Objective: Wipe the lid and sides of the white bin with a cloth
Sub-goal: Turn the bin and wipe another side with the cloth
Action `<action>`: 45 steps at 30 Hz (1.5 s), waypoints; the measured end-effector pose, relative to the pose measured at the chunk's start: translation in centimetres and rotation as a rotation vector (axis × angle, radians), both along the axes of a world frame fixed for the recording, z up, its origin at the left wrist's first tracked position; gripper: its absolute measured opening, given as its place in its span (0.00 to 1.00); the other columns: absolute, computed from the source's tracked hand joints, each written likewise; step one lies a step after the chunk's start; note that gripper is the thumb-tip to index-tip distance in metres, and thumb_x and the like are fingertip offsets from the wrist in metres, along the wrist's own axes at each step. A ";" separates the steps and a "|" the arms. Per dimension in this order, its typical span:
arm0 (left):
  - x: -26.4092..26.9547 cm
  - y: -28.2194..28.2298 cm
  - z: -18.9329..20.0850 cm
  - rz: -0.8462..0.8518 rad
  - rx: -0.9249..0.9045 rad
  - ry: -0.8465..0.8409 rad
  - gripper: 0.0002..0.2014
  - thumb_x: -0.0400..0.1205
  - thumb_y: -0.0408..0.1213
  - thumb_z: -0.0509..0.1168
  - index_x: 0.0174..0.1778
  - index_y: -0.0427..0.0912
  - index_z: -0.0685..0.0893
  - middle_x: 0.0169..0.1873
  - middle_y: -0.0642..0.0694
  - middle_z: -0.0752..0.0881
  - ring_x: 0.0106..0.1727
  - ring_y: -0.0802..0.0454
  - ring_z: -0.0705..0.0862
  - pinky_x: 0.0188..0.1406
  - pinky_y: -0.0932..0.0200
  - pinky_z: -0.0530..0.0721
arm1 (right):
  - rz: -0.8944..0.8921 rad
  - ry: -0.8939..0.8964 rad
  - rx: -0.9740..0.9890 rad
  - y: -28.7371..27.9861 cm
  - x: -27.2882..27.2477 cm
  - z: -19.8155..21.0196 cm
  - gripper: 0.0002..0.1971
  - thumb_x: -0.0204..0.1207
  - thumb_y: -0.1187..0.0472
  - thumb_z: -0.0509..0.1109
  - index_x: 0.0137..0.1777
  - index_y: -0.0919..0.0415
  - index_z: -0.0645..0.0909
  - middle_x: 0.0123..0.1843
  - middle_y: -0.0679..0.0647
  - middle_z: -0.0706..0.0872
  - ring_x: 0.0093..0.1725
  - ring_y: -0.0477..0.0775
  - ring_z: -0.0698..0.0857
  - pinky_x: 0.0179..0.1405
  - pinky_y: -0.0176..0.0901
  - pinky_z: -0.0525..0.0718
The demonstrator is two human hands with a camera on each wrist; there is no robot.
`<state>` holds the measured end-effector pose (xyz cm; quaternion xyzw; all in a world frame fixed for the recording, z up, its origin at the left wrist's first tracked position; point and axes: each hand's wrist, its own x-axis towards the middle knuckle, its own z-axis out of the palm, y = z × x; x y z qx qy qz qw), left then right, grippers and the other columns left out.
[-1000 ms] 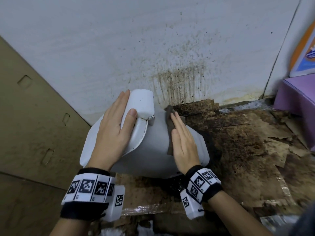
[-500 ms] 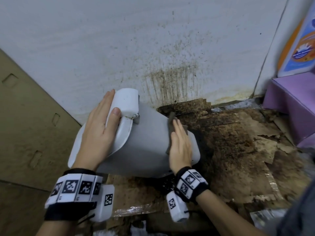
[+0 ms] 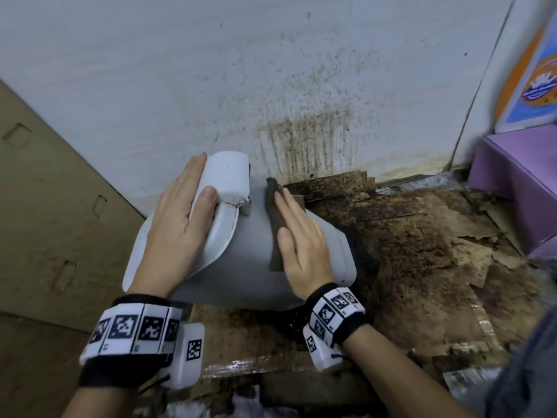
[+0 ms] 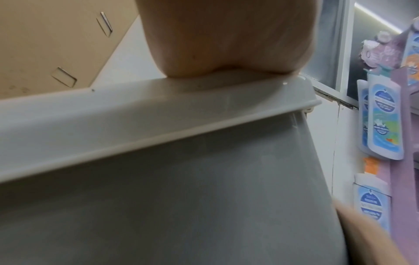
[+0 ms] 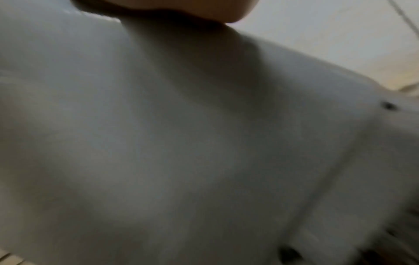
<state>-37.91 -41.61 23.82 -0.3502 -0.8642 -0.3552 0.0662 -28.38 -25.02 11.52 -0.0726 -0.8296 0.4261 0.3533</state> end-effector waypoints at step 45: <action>0.1 -0.3 0.0 0.063 0.048 -0.029 0.34 0.86 0.65 0.45 0.88 0.58 0.64 0.86 0.61 0.66 0.86 0.59 0.63 0.85 0.50 0.62 | -0.042 -0.160 -0.159 2.3 1.0 -3.2 0.28 0.89 0.45 0.46 0.87 0.48 0.64 0.88 0.41 0.63 0.86 0.39 0.60 0.86 0.47 0.61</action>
